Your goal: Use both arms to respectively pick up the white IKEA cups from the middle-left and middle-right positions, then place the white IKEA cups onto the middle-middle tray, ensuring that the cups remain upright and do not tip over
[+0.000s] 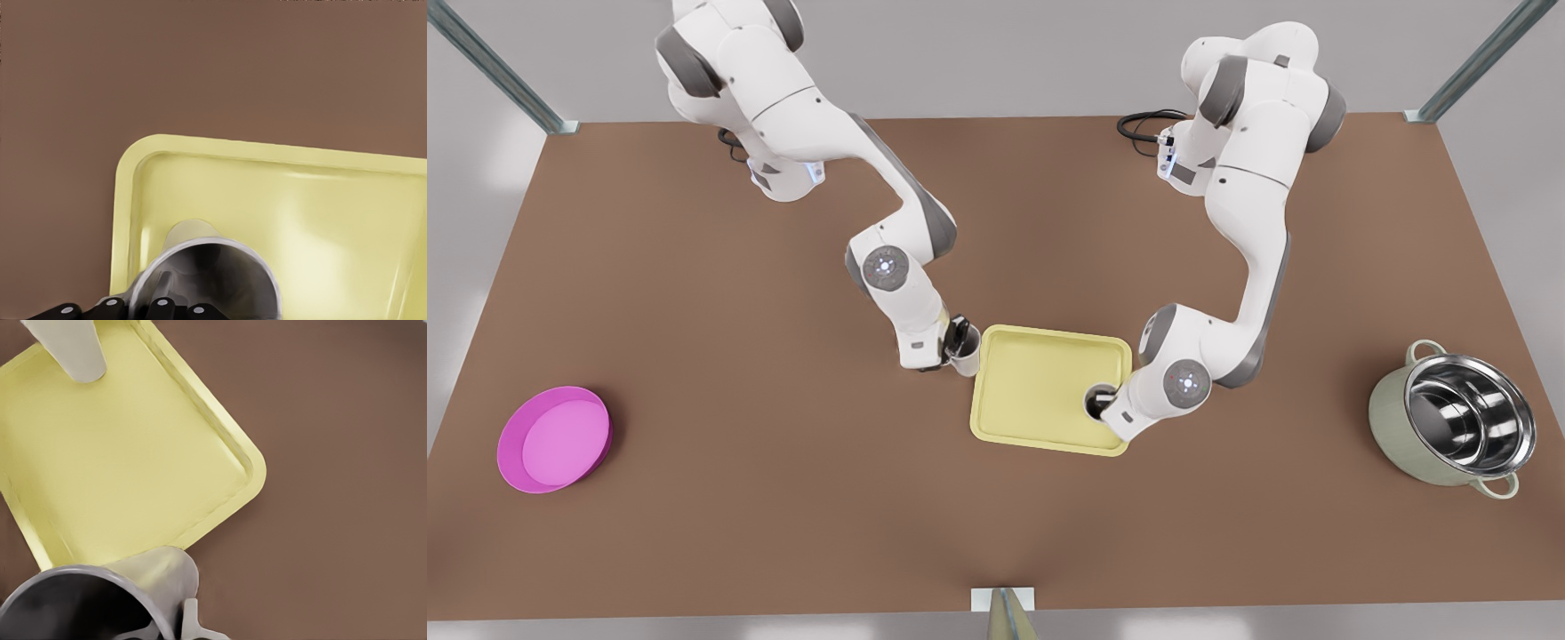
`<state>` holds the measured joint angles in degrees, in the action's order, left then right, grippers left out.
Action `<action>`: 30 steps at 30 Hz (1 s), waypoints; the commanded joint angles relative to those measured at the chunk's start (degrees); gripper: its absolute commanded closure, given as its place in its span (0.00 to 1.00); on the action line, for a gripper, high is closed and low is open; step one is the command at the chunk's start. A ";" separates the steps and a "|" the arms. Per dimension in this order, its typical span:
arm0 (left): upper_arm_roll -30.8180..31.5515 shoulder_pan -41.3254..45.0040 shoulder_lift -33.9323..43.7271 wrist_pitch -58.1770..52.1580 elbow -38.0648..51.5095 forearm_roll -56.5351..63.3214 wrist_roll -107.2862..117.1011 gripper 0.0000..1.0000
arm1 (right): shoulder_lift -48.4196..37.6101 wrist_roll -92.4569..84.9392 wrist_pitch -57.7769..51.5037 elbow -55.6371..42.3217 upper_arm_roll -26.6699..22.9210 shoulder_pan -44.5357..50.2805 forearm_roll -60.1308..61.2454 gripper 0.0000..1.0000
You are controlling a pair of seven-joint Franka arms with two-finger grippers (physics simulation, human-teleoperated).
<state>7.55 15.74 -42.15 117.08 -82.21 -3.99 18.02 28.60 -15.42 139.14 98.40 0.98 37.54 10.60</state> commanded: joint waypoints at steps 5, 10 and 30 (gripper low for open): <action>0.01 -0.27 -0.03 0.95 -0.06 -0.22 15.03 0.03 | 11.48 -0.05 0.69 -14.55 0.78 2.19 2.40 0.79; 0.10 -1.42 0.84 -0.54 0.03 -0.05 14.24 0.00 | 17.28 0.30 0.43 -18.86 0.78 2.10 3.11 0.79; -3.77 -8.54 30.29 -39.92 3.81 10.85 -17.49 0.00 | 2.17 4.41 -30.19 -16.22 -2.37 -2.82 4.78 0.00</action>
<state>3.78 7.19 -11.84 79.66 -78.36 7.05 13.47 33.39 -11.73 129.09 81.65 -1.65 35.78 14.63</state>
